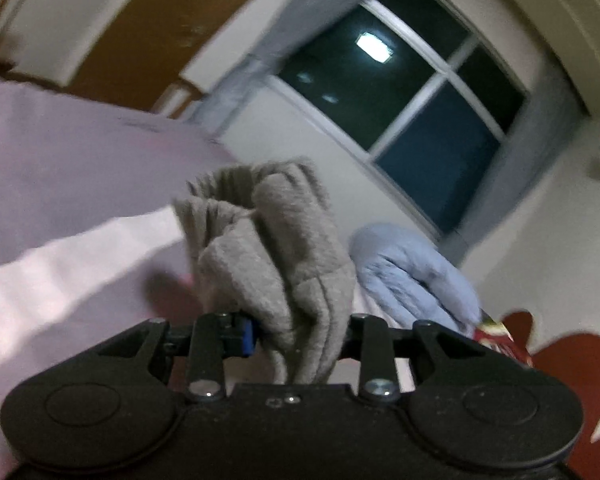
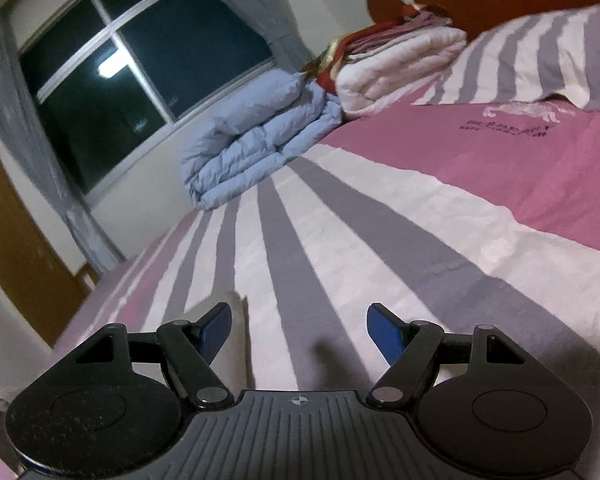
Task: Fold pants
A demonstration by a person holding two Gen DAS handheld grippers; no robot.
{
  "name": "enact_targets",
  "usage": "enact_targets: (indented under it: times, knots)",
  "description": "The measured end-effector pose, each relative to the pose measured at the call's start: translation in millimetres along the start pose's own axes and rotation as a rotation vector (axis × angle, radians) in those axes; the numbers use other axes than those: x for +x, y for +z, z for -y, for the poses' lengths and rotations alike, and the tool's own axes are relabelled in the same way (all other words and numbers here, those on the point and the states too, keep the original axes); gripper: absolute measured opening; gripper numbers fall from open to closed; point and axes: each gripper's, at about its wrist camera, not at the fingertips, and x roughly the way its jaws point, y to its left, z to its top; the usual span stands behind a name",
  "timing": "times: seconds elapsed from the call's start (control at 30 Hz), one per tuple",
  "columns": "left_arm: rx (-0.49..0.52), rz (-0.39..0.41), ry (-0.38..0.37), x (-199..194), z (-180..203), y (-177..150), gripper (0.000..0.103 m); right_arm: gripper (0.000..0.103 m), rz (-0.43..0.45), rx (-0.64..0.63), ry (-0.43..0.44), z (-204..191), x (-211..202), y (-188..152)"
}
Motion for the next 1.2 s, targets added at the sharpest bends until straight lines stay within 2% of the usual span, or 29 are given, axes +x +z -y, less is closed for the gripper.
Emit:
enact_targets:
  times: [0.13, 0.3, 0.4, 0.47, 0.53, 0.57, 0.6, 0.63, 0.67, 0.73, 0.8, 0.87, 0.93, 1.0, 1.07, 1.2]
  knots:
    - [0.146, -0.056, -0.047, 14.4, 65.0, -24.6, 0.022, 0.075, -0.067, -0.025, -0.076, 11.1, 15.3, 15.9]
    - [0.344, -0.149, -0.121, 44.5, 148.3, -73.7, 0.022, 0.075, -0.046, 0.008, -0.054, 35.0, 2.9, 30.3]
    - [0.413, -0.239, -0.198, 64.2, 192.7, -115.4, 0.022, 0.075, -0.036, 0.038, -0.044, 51.6, -8.8, 32.7]
    - [0.431, -0.327, -0.234, 76.4, 210.2, -148.1, 0.023, 0.075, -0.034, 0.06, -0.05, 63.0, -16.8, 31.8]
    - [0.46, -0.426, -0.206, 91.2, 225.5, -180.6, 0.034, 0.075, -0.032, 0.081, -0.061, 72.4, -23.8, 31.9]
    - [0.479, -0.443, -0.195, 93.3, 230.9, -193.5, 0.043, 0.075, -0.032, 0.093, -0.067, 76.6, -27.0, 31.0]
    - [0.475, -0.433, -0.221, 90.5, 232.7, -202.3, 0.075, 0.075, -0.03, 0.104, -0.073, 80.5, -30.4, 30.3]
    - [0.428, -0.428, -0.284, 86.4, 231.3, -206.7, 0.098, 0.075, -0.025, 0.115, -0.077, 83.9, -34.0, 29.6]
    - [0.394, -0.432, -0.33, 84.4, 234.3, -210.2, 0.096, 0.075, -0.021, 0.122, -0.081, 86.0, -37.0, 29.5]
    - [0.432, -0.425, -0.315, 77.8, 241.7, -216.8, 0.09, 0.075, -0.017, 0.129, -0.087, 86.9, -42.5, 27.9]
    - [0.432, -0.43, -0.309, 70.6, 234.4, -207.0, 0.087, 0.075, -0.02, 0.13, -0.083, 85.6, -44.4, 26.6]
    - [0.413, -0.389, -0.292, 62.8, 225.7, -187.9, 0.087, 0.075, -0.027, 0.121, -0.054, 80.4, -46.9, 25.7]
    - [0.437, -0.332, -0.257, 48.3, 202.9, -160.7, 0.088, 0.075, -0.033, 0.096, 0.005, 67.5, -48.7, 23.4]
    - [0.481, -0.277, -0.187, 31.4, 182.2, -131.8, 0.092, 0.075, -0.049, 0.079, 0.073, 50.2, -47.0, 19.6]
    - [0.512, -0.22, -0.086, 11.9, 145.7, -105.9, 0.095, 0.075, -0.078, 0.084, 0.145, 33.7, -40.9, 14.9]
    - [0.462, -0.191, 0.092, -8.8, 77.2, -72.5, 0.097, 0.075, -0.149, 0.136, 0.276, 0.2, -19.2, -0.4]
